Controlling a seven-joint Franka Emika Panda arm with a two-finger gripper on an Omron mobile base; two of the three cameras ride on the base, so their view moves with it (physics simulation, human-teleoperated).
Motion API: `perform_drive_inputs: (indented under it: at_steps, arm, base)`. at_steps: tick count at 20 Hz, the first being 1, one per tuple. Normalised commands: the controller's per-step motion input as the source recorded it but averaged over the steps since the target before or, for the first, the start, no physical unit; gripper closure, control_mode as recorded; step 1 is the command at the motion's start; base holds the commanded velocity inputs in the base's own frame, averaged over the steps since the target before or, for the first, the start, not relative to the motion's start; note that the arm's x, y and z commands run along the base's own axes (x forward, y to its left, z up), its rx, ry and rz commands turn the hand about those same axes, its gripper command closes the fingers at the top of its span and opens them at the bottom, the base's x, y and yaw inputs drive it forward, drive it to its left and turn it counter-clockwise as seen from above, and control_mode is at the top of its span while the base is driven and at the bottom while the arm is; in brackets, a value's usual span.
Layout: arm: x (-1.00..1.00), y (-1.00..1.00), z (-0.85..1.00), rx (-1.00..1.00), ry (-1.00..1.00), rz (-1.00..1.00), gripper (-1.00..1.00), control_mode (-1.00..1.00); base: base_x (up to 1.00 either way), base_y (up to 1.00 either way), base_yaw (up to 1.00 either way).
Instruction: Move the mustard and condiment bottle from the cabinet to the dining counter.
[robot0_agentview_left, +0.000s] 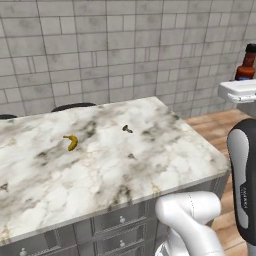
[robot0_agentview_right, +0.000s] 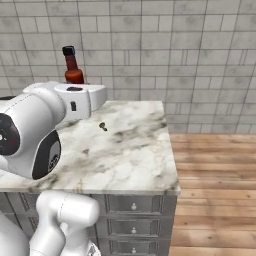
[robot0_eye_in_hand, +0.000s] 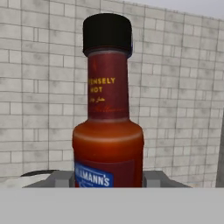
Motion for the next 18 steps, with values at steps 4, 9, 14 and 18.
perform_drive_inputs:
  at_steps: [4, 9, 14, 18]
  arm:
    - [0.0, 0.0, 0.0, 0.0, 0.0, 0.0, 1.0, 1.0]
    - [0.38, 0.0, -0.53, -0.05, 0.06, 0.02, 1.0, -1.0]
    - [0.73, 0.0, -0.65, -0.03, 0.15, 0.21, 1.0, -1.0]
    - [0.61, -0.17, -0.47, -0.02, 0.12, 0.35, 1.0, -1.0]
  base:
    - [0.05, 0.0, 0.0]
    - [0.0, 0.0, 0.0]
    - [0.0, 0.0, 0.0]
    - [0.0, 0.0, 0.0]
